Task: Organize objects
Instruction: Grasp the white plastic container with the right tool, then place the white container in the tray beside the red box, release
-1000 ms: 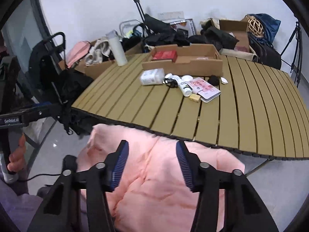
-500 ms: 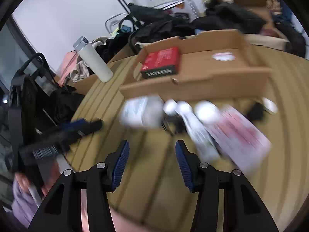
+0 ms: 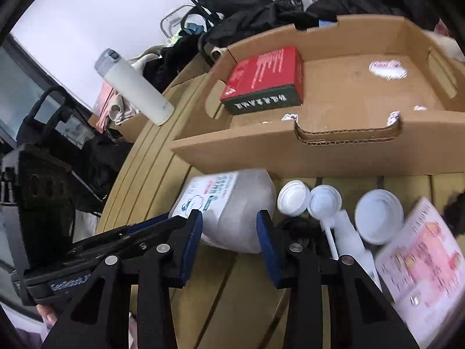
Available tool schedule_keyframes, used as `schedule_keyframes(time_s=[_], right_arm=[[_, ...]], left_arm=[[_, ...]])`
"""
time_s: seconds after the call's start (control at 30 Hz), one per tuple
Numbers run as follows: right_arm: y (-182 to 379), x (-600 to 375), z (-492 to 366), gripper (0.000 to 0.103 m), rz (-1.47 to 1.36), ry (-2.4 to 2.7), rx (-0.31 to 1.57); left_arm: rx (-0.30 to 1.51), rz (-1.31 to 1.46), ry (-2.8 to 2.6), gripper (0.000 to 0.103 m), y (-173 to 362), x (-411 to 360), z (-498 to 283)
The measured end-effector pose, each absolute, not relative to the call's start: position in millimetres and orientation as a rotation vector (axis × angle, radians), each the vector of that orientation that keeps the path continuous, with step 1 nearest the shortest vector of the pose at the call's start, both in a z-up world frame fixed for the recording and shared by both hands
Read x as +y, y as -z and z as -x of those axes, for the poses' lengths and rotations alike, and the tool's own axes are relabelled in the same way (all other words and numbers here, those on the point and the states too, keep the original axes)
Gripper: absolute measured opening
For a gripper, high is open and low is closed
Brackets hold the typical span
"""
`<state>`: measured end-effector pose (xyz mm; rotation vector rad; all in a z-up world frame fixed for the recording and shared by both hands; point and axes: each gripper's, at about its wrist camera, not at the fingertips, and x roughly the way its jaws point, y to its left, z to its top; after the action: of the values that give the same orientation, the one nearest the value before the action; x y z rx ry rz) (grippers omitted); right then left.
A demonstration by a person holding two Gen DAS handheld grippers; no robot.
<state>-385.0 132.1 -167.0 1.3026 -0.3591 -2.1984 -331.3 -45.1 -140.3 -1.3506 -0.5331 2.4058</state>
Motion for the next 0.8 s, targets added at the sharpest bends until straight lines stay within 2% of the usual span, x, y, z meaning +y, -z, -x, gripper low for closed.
schedule_keyframes(time_s=[0.2, 0.4, 0.6, 0.8], right_arm=[[121, 160, 304, 0.04, -1.253, 2.205, -0.396], [98, 188, 237, 0.039, -1.233, 2.266, -0.437], [82, 208, 223, 0.039, -1.199, 2.316, -0.473], [56, 204, 264, 0.039, -1.136, 2.356, -0.415]], left_arm=[[-0.465, 1.249, -2.397, 0.031, 91, -24, 255], [-0.445, 1.222, -2.36, 0.031, 74, 3, 209], [-0.395, 1.187, -2.355, 0.031, 58, 22, 207], [-0.396, 1.145, -2.387, 0.031, 38, 18, 264]])
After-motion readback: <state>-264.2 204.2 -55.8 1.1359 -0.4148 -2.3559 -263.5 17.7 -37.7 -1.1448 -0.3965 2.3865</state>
